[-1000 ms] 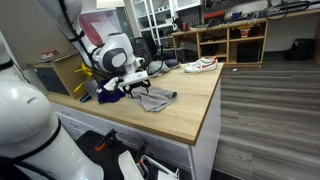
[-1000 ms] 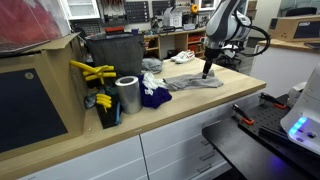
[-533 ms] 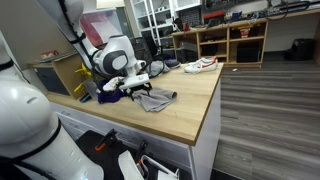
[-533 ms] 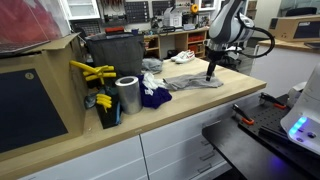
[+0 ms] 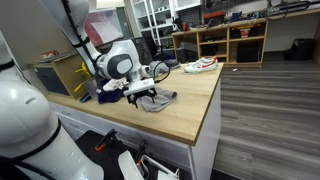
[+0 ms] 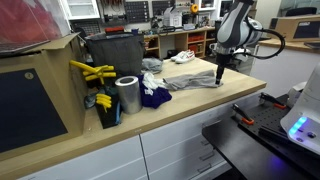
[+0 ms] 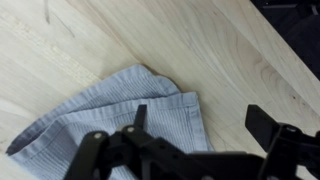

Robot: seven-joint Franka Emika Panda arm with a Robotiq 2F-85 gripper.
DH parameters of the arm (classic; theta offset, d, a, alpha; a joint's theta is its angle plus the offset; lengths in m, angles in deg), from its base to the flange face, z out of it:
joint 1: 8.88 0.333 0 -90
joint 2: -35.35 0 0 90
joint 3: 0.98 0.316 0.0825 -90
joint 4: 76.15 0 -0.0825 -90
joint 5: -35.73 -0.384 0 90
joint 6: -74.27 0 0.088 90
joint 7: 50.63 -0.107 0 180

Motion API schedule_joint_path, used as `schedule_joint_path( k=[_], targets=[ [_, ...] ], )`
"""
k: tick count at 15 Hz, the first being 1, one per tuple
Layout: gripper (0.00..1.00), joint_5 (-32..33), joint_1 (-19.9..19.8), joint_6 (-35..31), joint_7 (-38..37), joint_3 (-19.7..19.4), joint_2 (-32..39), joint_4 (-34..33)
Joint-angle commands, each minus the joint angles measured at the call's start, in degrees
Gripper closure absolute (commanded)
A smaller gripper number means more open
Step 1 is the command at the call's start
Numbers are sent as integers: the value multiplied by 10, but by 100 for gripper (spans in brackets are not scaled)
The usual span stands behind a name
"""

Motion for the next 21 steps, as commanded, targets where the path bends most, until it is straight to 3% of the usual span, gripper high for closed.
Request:
schedule_joint_path(
  k=[1,3,5,14,15,21],
  targets=[
    [0,28,-4,-13,-21,-3,18,0],
    [0,26,-6,-14,-21,6,27,0],
    [26,24,-8,-18,-21,14,33,3],
    [95,31,-28,-50,-13,38,44,4],
    [100,33,-30,-53,-13,39,44,3],
    [100,36,-47,-62,-8,57,38,5]
  ],
)
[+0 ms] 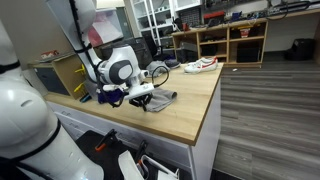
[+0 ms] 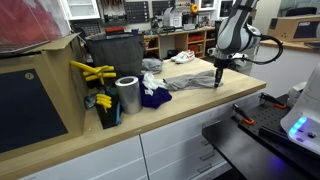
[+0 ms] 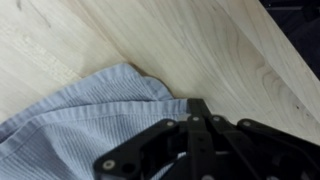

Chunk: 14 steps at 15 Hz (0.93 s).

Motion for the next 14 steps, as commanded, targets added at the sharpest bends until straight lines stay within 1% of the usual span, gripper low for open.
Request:
schedule_joint_path(
  k=[1,5,6,7,8,9,11,14],
  targets=[
    [100,2,-22,-17,3,26,-12,9],
    [100,-8,-40,-22,11,59,-20,10],
    [100,-6,-41,-24,10,62,-21,10],
    [100,8,-34,-27,-1,52,-23,10],
    [74,22,-28,-28,-5,42,-23,10],
    [73,37,-22,-31,-10,29,-23,10],
    [59,64,-17,-33,-14,11,-24,10],
    [35,95,-15,-39,-19,-12,-20,10]
  ],
)
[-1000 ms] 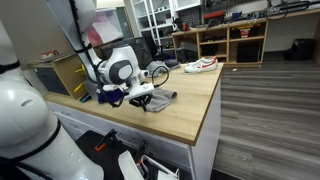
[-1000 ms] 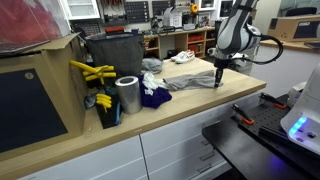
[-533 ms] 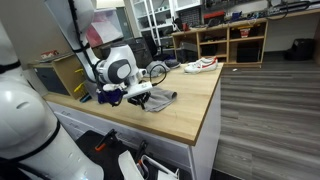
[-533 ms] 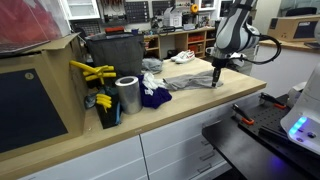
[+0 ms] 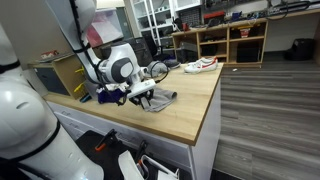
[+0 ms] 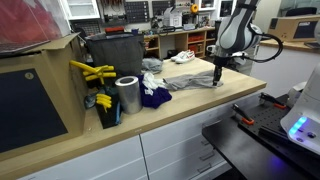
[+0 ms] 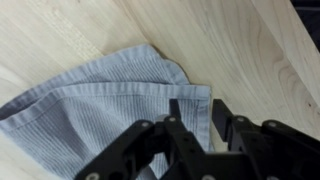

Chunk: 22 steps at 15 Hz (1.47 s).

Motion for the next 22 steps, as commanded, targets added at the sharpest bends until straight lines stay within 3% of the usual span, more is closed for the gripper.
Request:
schedule_joint_path(
  k=[1,2,3,6,10,16,22],
  targets=[
    [29,33,9,-17,-17,-26,-7,10],
    [28,36,9,-19,-18,-28,-1,8],
    [54,39,10,-19,-19,-30,3,6],
    [66,39,10,-21,-21,-28,15,6],
    [99,40,11,-26,-22,-24,28,6],
    [100,37,5,-39,-20,-9,17,8],
    [100,8,-20,-45,-3,54,-11,13]
  ],
)
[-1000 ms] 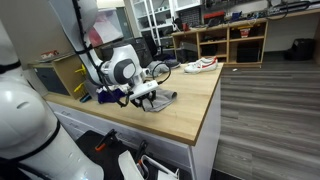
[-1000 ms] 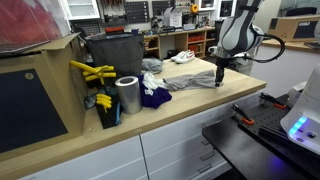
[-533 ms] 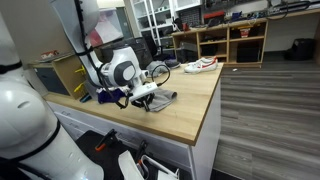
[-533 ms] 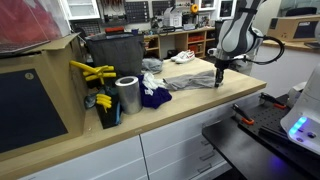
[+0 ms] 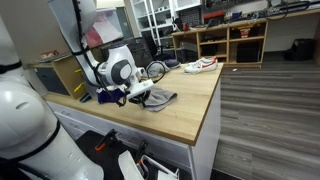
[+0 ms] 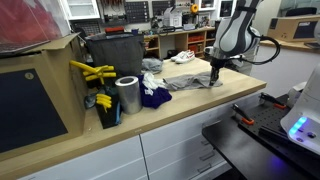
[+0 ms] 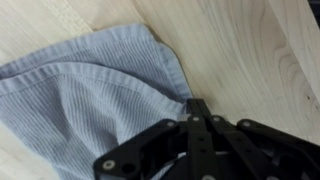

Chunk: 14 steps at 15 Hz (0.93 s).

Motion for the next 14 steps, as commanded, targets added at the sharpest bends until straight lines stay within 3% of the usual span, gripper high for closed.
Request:
schedule_joint_path(
  k=[1,6,14],
  targets=[
    [100,-16,-20,-10,1,40,-33,13],
    [100,-8,-36,-5,13,52,-61,12],
    [100,82,-43,27,14,-15,-117,9]
  ],
)
